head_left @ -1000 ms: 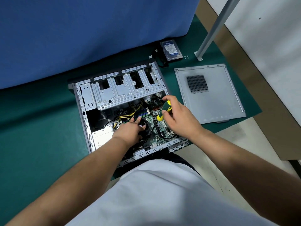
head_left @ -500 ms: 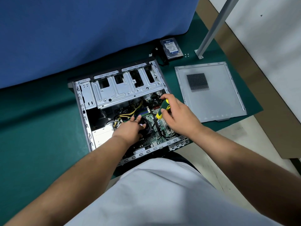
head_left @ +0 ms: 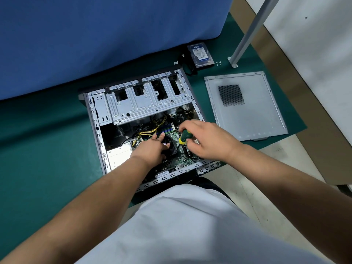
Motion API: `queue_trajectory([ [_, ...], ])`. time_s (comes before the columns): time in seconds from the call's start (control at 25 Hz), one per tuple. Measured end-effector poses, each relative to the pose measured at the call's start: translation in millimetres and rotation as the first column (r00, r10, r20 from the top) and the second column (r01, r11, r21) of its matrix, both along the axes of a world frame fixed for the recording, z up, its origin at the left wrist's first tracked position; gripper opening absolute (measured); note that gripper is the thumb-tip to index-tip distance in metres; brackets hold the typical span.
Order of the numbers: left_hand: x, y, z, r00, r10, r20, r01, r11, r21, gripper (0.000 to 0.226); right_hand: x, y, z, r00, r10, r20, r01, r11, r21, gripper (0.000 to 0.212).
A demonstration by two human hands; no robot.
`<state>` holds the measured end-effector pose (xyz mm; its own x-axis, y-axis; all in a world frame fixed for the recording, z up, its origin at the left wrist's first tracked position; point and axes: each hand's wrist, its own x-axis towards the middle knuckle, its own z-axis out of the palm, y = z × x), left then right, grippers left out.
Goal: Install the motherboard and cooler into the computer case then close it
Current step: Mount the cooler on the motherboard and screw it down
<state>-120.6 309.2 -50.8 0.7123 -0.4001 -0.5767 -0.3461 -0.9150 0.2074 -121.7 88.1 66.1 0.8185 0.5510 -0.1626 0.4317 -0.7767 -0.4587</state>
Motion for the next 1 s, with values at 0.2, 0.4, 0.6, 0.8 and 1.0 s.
queue_trajectory([
  [0.2, -1.7, -0.4, -0.4, 1.000, -0.005, 0.005, 0.005, 1.000, 0.009, 0.059, 9.2, 24.7, 3.2, 0.957, -0.115, 0.267, 0.206, 0.916, -0.344, 0.043],
  [0.4, -1.9, 0.0, 0.4, 1.000, 0.011, -0.001, -0.011, 1.000, -0.013, 0.059, 5.0, 41.4, 9.1, 0.937, -0.149, 0.317, 0.289, 0.840, -0.459, 0.066],
  [0.6, -9.7, 2.2, 3.2, 0.999, 0.021, 0.031, -0.019, 0.998, -0.052, 0.060, 12.7, 25.5, 34.9, 0.989, 0.130, 0.073, -0.093, 0.922, -0.376, 0.046],
  [0.8, -9.8, 8.0, 18.4, 0.983, -0.143, 0.117, 0.140, 0.990, 0.036, 0.059, 19.9, 14.4, 47.6, 0.961, 0.271, 0.054, -0.222, 0.874, -0.432, 0.051],
  [1.0, -14.4, 25.8, 21.4, 0.942, -0.326, 0.085, 0.314, 0.941, 0.125, 0.060, 28.1, 14.3, 52.4, 0.910, 0.414, 0.028, -0.360, 0.820, -0.446, 0.065],
])
